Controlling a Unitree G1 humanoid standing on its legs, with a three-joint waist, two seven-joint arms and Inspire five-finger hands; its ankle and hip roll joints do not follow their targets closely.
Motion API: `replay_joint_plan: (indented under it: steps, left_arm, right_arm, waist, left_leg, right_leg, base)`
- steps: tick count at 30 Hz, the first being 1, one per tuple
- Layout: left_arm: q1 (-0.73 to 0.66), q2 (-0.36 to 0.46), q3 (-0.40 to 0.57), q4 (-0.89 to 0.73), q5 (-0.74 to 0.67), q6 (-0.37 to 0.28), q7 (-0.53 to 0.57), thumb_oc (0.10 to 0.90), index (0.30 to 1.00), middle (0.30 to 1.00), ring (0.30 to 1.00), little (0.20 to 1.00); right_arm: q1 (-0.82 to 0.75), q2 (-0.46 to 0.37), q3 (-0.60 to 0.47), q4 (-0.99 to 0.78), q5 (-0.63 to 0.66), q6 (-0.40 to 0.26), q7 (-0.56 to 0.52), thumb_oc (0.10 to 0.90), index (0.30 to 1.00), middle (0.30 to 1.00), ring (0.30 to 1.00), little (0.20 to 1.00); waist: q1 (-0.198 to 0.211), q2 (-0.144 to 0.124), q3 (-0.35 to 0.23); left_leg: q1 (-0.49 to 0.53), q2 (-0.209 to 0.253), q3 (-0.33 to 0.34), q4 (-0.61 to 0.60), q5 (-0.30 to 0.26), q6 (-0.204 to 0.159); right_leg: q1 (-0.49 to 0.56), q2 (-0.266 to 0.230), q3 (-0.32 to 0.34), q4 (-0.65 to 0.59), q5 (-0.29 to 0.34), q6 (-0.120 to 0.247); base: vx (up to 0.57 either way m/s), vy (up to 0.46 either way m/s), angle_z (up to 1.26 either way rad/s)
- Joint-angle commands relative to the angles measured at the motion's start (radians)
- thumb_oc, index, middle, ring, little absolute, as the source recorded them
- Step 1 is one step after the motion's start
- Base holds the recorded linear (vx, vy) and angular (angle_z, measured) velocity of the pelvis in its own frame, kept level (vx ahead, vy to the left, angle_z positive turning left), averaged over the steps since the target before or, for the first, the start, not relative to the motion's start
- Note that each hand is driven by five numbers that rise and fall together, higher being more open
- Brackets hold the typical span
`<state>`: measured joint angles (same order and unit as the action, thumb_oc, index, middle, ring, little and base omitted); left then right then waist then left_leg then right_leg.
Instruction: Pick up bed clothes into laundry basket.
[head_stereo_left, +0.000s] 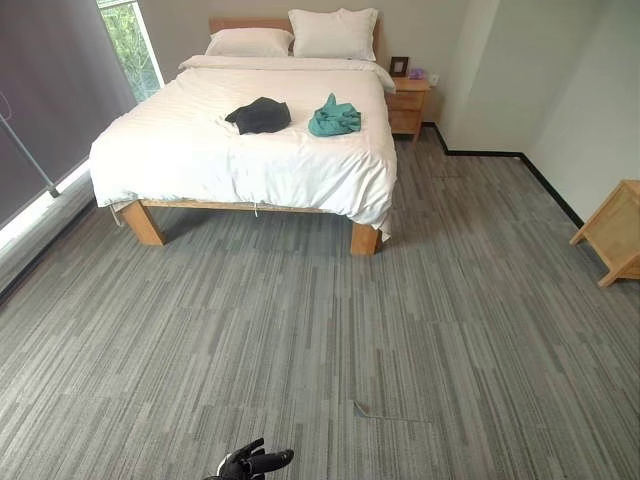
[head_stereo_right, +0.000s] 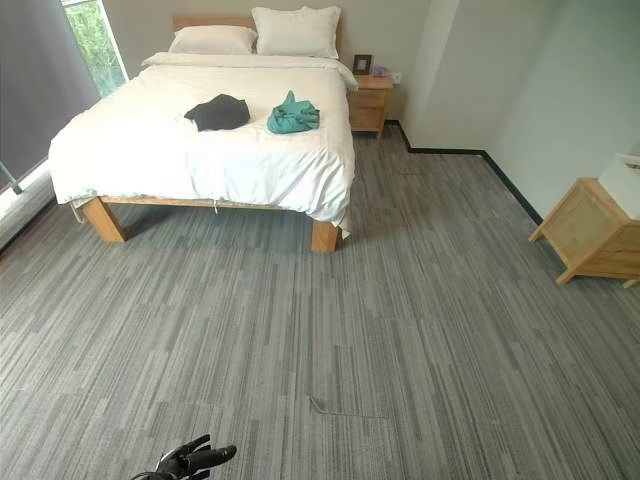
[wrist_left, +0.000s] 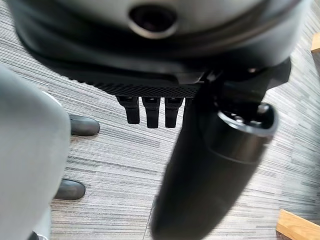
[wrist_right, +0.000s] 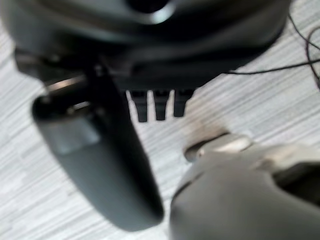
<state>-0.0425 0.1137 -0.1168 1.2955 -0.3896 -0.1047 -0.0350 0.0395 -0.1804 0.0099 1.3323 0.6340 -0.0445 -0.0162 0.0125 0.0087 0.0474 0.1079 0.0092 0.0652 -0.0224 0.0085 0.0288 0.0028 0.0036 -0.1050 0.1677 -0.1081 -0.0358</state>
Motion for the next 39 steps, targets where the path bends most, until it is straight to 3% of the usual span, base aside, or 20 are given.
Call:
replay_joint_plan:
  steps: [1,6,10,11,13,16,17,18,19,28,33,39]
  left_arm:
    - [-0.062,0.002,0.017,0.026,0.027,-0.033,-0.004,0.8,0.9,0.9,0.9,0.9]
    - [-0.064,0.014,0.031,0.019,0.0,-0.043,0.003,0.8,0.9,0.9,0.9,0.9]
    - [-0.145,0.066,0.055,-0.039,-0.108,-0.026,0.027,0.8,0.9,0.9,0.9,0.9]
    - [-0.21,0.121,0.028,-0.182,-0.111,-0.023,0.062,0.8,0.9,0.9,0.9,0.9]
    - [-0.233,0.133,0.019,-0.222,-0.113,-0.002,0.073,0.8,0.9,0.9,0.9,0.9]
    - [-0.306,0.164,-0.003,-0.391,-0.171,0.034,0.124,0.8,0.9,0.9,0.9,0.9]
    - [-0.321,0.178,-0.018,-0.545,-0.22,0.034,0.159,0.8,0.9,0.9,0.9,0.9]
    - [-0.32,0.178,-0.019,-0.546,-0.22,0.035,0.159,0.8,0.9,0.9,0.9,0.9]
    - [-0.298,0.178,-0.023,-0.671,-0.258,0.027,0.18,0.8,0.9,0.9,0.9,0.9]
    - [-0.176,0.179,0.004,-0.795,-0.286,-0.017,0.126,0.8,0.9,0.9,0.9,0.9]
    - [-0.07,0.246,0.031,-0.895,-0.182,0.031,0.098,0.8,0.9,0.9,0.9,0.9]
    - [-0.073,0.222,0.072,-0.929,-0.22,0.046,0.165,0.8,0.9,0.9,0.9,0.9]
  right_arm:
    - [-0.068,0.008,-0.019,0.066,-0.007,-0.019,0.007,0.8,0.9,0.9,0.9,0.9]
    - [-0.075,-0.001,-0.041,0.023,0.063,-0.039,0.005,0.8,0.9,0.9,0.9,0.9]
    - [-0.123,-0.036,-0.022,-0.139,0.129,-0.056,0.021,0.8,0.9,0.9,0.9,0.9]
    - [-0.143,-0.082,0.0,-0.326,0.129,-0.059,0.008,0.8,0.9,0.9,0.9,0.9]
    - [-0.152,-0.104,0.012,-0.384,0.115,-0.053,-0.001,0.8,0.9,0.9,0.9,0.9]
    - [-0.169,-0.166,0.04,-0.611,0.058,-0.051,-0.041,0.8,0.9,0.9,0.9,0.9]
    - [-0.167,-0.193,0.036,-0.734,0.039,-0.06,-0.057,0.8,0.9,0.9,0.9,0.9]
    - [-0.166,-0.193,0.036,-0.735,0.038,-0.059,-0.058,0.8,0.9,0.9,0.9,0.9]
    - [-0.15,-0.198,0.034,-0.849,0.001,-0.064,-0.084,0.8,0.9,0.9,0.9,0.9]
    - [-0.073,-0.14,0.052,-0.955,-0.175,-0.04,-0.187,0.8,0.9,0.9,0.9,0.9]
    - [0.036,-0.087,-0.024,-1.1,-0.252,0.022,-0.287,0.8,0.9,0.9,0.9,0.9]
    - [0.036,-0.09,-0.047,-1.108,-0.234,0.023,-0.27,0.8,0.9,0.9,0.9,0.9]
  waist:
    - [0.005,-0.044,0.026]
    - [0.006,-0.043,0.017]
    - [-0.008,-0.035,0.01]
    - [-0.016,-0.03,0.012]
    - [-0.015,-0.027,0.015]
    - [-0.01,-0.019,0.022]
    - [-0.003,-0.017,0.029]
    - [-0.003,-0.017,0.029]
    - [0.003,-0.017,0.034]
    - [0.005,-0.029,0.041]
    - [-0.009,-0.028,0.04]
    - [-0.013,-0.027,0.042]
  left_leg:
    - [0.042,-0.027,-0.012,-0.065,-0.03,-0.024]
    - [0.048,-0.027,-0.01,-0.065,-0.035,-0.026]
    - [0.05,-0.025,0.0,-0.065,-0.035,-0.03]
    - [0.038,-0.023,0.007,-0.065,-0.021,-0.033]
    - [0.037,-0.023,0.006,-0.065,-0.018,-0.033]
    - [0.021,-0.025,-0.005,-0.065,-0.005,-0.032]
    - [0.011,-0.027,-0.016,-0.065,0.004,-0.031]
    - [0.011,-0.027,-0.016,-0.065,0.004,-0.031]
    - [0.003,-0.029,-0.027,-0.065,0.008,-0.028]
    - [0.013,-0.031,-0.026,-0.065,-0.005,-0.027]
    - [0.011,-0.032,-0.012,-0.065,-0.009,-0.022]
    - [0.018,-0.036,-0.002,-0.065,-0.02,-0.014]
  right_leg:
    - [0.155,-0.064,0.014,-0.243,0.129,0.107]
    - [0.161,-0.065,0.016,-0.246,0.127,0.109]
    - [0.158,-0.063,0.025,-0.246,0.128,0.111]
    - [0.143,-0.062,0.028,-0.241,0.139,0.112]
    - [0.141,-0.062,0.025,-0.238,0.141,0.113]
    - [0.129,-0.063,0.011,-0.233,0.145,0.116]
    - [0.123,-0.065,0.002,-0.232,0.149,0.116]
    - [0.124,-0.065,0.002,-0.232,0.149,0.116]
    - [0.12,-0.068,-0.007,-0.231,0.151,0.116]
    - [0.139,-0.07,-0.001,-0.244,0.144,0.114]
    - [0.13,-0.07,0.023,-0.248,0.147,0.116]
    - [0.128,-0.07,0.041,-0.249,0.147,0.119]
  base:
    - [0.0,0.0,0.0]
    - [0.01,0.001,0.0]
    - [-0.01,0.016,-0.06]
    - [-0.04,0.013,-0.09]
    - [-0.05,0.013,-0.16]
    - [-0.07,0.013,-0.02]
    - [-0.05,0.01,0.14]
    - [-0.06,0.012,0.22]
    - [-0.03,0.006,0.16]
    - [0.01,0.005,0.09]
    - [0.04,0.006,-0.07]
    - [0.06,0.023,-0.19]
